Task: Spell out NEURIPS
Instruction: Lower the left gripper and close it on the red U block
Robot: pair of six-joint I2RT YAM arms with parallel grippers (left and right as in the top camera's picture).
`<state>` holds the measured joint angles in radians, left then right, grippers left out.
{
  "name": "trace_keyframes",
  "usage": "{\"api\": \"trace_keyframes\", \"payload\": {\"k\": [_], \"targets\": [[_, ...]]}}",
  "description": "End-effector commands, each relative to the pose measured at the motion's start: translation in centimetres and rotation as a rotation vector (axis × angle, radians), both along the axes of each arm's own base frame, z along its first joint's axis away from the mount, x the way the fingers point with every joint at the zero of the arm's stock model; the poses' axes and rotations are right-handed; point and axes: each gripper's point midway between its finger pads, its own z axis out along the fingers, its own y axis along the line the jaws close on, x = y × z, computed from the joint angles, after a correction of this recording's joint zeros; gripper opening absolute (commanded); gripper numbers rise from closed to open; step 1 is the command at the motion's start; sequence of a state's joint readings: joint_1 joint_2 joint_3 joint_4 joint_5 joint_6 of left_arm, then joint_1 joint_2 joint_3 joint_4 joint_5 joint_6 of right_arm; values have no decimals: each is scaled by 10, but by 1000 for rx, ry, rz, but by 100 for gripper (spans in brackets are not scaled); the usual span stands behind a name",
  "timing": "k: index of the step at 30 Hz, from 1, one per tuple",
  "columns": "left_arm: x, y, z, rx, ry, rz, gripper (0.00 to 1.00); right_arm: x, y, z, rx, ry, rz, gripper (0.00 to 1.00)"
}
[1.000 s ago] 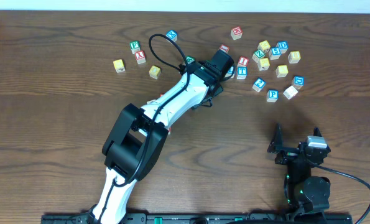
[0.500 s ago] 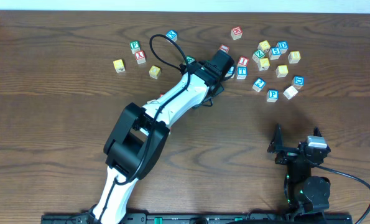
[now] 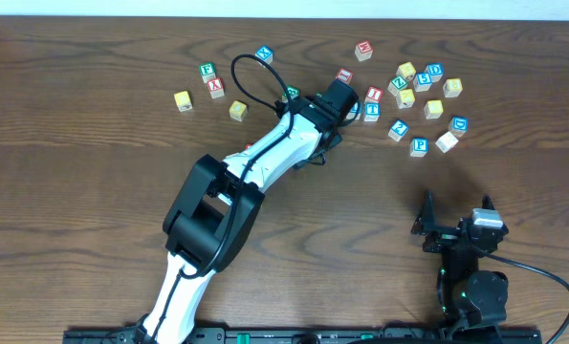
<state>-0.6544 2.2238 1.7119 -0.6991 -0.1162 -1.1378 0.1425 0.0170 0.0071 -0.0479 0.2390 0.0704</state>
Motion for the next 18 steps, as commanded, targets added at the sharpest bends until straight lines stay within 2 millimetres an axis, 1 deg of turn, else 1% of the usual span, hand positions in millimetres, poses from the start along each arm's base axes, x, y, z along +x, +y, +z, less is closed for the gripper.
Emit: {"api": "trace_keyframes", "payload": {"k": [1,12,18], "targets": [[6,8,-5,26,-7,25,73,0,0,-2,-9,5,0,99],[12,18,-6,27,-6,49,72,0,0,-2,-9,5,0,99],[12,18,-6,27,-6,49,72,0,0,-2,-9,5,0,99]]}}
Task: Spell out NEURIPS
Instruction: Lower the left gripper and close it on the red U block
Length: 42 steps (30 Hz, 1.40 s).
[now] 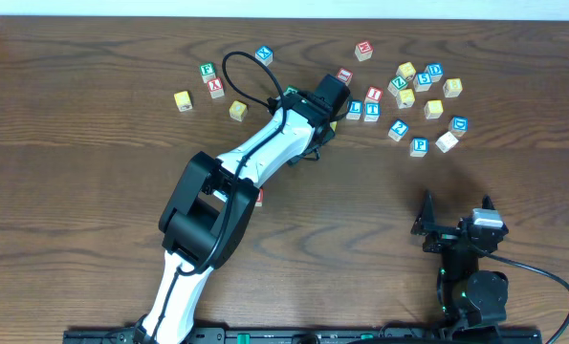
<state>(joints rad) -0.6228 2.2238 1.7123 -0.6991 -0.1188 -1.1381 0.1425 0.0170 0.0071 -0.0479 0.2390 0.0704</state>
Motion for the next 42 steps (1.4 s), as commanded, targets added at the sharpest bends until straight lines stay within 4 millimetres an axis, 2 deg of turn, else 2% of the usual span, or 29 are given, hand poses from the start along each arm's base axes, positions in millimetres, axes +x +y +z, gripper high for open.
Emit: {"api": "trace_keyframes", "payload": {"k": [1,10,14,31,36,42], "targets": [[3,5,-6,25,-3,16,72,0,0,-2,-9,5,0,99],[3,5,-6,26,-2,17,71,0,0,-2,-9,5,0,99],[3,5,-6,26,-3,17,67,0,0,-2,-9,5,0,99],[2,6,-16,38,10,17,67,0,0,-2,-9,5,0,99],[2,6,-16,38,10,17,61,0,0,-2,-9,5,0,99],[2,6,-16,38,10,17,50,0,0,-2,-9,5,0,99]]}}
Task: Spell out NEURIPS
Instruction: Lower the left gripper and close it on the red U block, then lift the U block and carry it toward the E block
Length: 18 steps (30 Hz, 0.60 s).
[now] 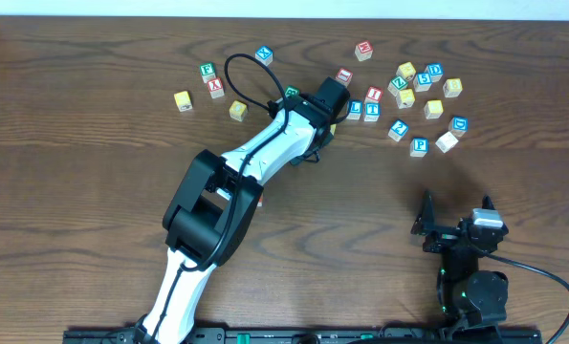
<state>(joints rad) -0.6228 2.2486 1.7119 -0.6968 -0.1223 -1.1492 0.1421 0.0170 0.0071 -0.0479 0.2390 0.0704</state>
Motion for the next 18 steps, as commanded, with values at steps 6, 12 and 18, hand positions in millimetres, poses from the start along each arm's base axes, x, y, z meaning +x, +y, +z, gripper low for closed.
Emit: {"api": "trace_keyframes", "payload": {"k": [6,12,18], "targets": [[3,4,-4,26,-6,5,36,0,0,-2,-9,5,0,99],[3,4,-4,25,-4,-3,30,0,0,-2,-9,5,0,99],[2,2,-5,24,3,-29,30,0,0,-2,-9,5,0,99]]}}
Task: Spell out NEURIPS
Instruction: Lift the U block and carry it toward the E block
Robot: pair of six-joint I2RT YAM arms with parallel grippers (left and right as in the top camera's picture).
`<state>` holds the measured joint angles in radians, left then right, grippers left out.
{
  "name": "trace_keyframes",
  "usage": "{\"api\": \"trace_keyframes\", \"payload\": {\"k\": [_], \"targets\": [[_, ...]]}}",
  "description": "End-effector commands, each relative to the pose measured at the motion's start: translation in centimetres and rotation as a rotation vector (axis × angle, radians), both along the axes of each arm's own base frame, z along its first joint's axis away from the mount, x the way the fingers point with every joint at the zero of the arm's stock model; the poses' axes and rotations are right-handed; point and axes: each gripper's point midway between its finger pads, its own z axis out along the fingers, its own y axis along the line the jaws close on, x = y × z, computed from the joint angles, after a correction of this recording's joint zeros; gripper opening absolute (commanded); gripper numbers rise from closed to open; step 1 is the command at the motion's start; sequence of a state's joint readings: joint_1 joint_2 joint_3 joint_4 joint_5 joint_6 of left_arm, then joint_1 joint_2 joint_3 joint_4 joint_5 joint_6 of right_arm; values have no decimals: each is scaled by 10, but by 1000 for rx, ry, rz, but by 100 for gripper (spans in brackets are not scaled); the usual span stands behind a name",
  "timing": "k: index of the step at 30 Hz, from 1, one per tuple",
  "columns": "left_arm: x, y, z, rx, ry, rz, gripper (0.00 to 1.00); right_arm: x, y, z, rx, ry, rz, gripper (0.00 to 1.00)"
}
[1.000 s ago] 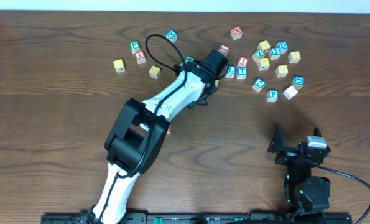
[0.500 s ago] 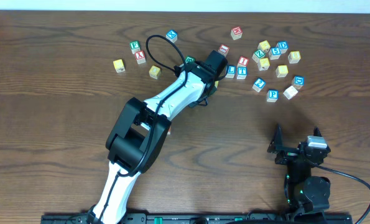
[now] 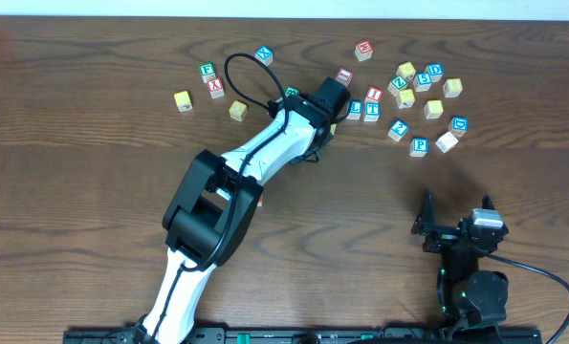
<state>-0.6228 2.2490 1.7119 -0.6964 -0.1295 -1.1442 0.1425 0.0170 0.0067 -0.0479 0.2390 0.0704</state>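
Lettered wooden blocks lie scattered along the table's far side. My left gripper reaches in among them, just left of a blue L block and a blue T block, below a red block. Its fingers are hidden under the black wrist, so its state does not show. A green block peeks out beside the arm. A blue P block and a red I block lie to the right. My right gripper stands open near the front right, holding nothing.
A left group holds a green block, a red block and two yellow blocks. A blue block and a red block sit farthest back. Several yellow, blue and white blocks cluster at the right.
My left gripper was first pressed close against the blue L block, partly covering it. By 2.0 s ago it stood a little further left and back, leaving the L block in full view. It has stayed there since. The right arm has kept still, open.
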Motion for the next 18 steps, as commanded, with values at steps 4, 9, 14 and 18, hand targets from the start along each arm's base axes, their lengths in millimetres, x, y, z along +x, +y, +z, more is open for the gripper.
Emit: {"api": "trace_keyframes", "payload": {"k": [4,9,14,18], "targets": [[-3,-6,-4,-2,27,-107,28,0,0,-1,-9,5,0,99],[-5,-13,8,-5,21,-269,27,0,0,-1,-9,5,0,99],[-7,-24,38,-12,-23,-503,27,0,0,-1,-9,5,0,99],[-21,-20,77,7,-46,-658,27,0,0,-1,-9,5,0,99]]}}
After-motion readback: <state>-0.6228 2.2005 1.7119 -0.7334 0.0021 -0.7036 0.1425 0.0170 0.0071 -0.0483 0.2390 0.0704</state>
